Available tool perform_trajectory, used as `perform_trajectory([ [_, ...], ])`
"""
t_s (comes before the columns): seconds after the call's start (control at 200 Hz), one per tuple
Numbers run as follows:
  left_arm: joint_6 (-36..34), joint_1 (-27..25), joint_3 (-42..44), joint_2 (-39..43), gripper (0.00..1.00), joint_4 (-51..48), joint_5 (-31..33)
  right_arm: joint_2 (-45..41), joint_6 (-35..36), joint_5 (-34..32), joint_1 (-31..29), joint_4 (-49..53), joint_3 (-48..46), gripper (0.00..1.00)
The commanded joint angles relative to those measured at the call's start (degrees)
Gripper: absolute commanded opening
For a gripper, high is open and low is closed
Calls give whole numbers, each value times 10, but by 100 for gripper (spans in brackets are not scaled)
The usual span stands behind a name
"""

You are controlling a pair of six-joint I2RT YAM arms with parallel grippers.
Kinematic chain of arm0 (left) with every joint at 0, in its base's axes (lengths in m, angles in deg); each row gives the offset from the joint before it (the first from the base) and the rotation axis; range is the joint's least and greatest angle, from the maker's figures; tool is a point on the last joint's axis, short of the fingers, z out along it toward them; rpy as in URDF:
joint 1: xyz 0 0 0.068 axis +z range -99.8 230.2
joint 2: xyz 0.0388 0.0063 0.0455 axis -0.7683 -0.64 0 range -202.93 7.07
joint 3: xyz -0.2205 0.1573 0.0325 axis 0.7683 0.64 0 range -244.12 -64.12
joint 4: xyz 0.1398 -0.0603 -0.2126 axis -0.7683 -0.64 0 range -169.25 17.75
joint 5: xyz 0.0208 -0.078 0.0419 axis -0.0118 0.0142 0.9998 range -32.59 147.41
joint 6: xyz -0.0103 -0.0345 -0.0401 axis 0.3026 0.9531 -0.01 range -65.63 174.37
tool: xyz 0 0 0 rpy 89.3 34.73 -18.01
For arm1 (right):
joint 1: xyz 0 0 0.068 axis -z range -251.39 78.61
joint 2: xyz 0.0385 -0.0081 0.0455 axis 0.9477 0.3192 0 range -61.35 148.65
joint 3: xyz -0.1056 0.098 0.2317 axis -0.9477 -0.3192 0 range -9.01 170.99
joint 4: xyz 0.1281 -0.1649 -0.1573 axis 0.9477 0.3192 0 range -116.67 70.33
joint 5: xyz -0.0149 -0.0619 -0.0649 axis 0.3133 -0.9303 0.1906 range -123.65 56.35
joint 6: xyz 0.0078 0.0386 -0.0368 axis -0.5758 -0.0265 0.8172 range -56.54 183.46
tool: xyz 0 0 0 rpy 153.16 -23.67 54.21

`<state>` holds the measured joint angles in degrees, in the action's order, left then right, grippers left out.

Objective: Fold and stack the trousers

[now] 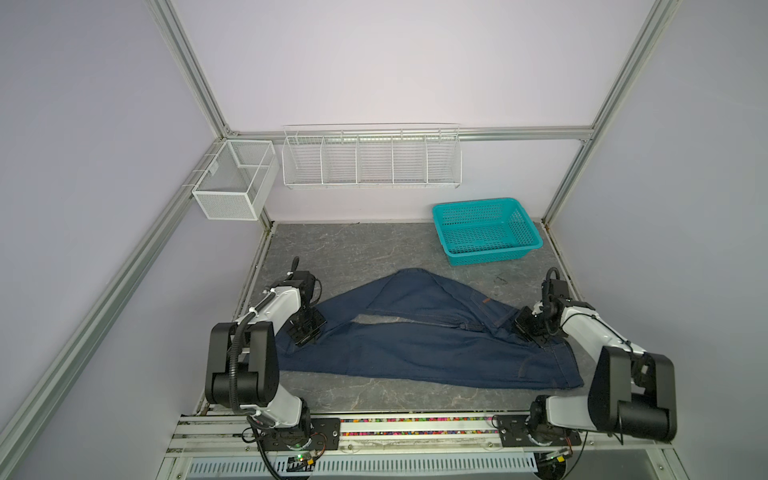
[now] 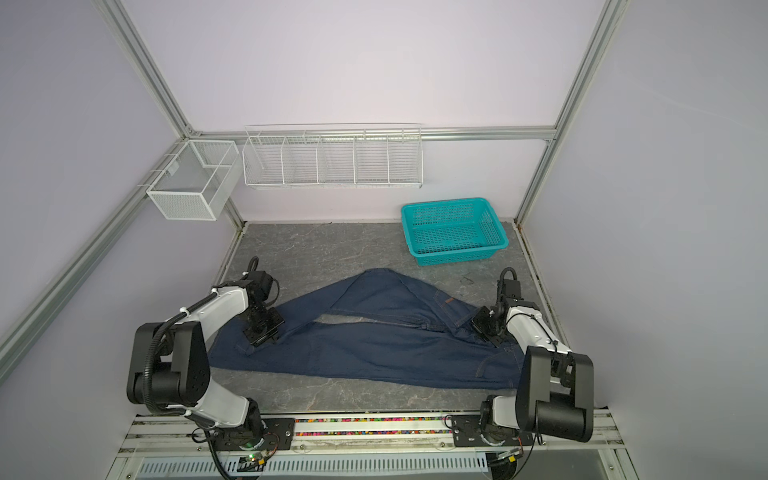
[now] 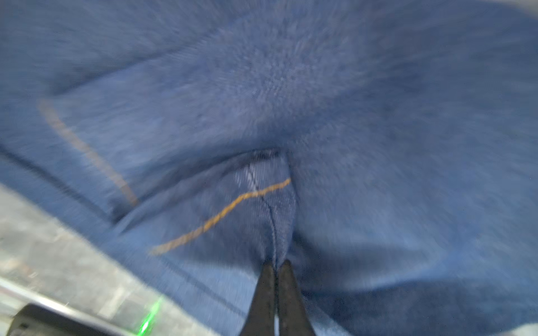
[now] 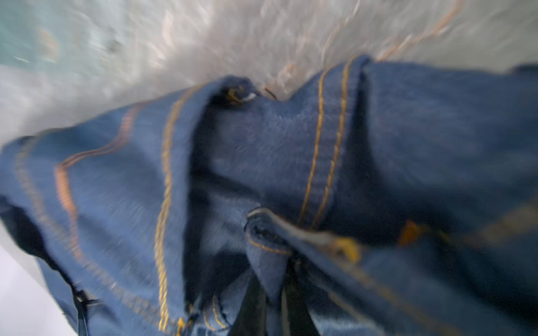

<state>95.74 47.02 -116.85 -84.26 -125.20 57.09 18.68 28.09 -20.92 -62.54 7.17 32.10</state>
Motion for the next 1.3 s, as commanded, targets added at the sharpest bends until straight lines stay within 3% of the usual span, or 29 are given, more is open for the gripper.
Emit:
perform_trajectory([
  [0.0, -11, -1, 1, -30, 0, 59, -1, 32, 2, -22, -4, -37, -1, 6],
  [0.48, -63, 45, -80, -128, 0, 89, 12, 148, 60, -31, 4, -53, 148, 6],
  [0.76, -64, 47, -183, -73, 0, 1, 15, 113, 124, 9, 7, 30, 246, 6],
  [1.014, -82, 58, -349, -42, 0, -105, 118, 45, 167, 56, 39, 67, 265, 6],
  [1.184, -75, 92, -357, -2, 0, -117, 183, 12, 175, 77, 84, 64, 260, 6],
  [1.294, -78, 122, -346, 13, 0, -98, 182, 2, 173, 86, 110, 52, 256, 6],
])
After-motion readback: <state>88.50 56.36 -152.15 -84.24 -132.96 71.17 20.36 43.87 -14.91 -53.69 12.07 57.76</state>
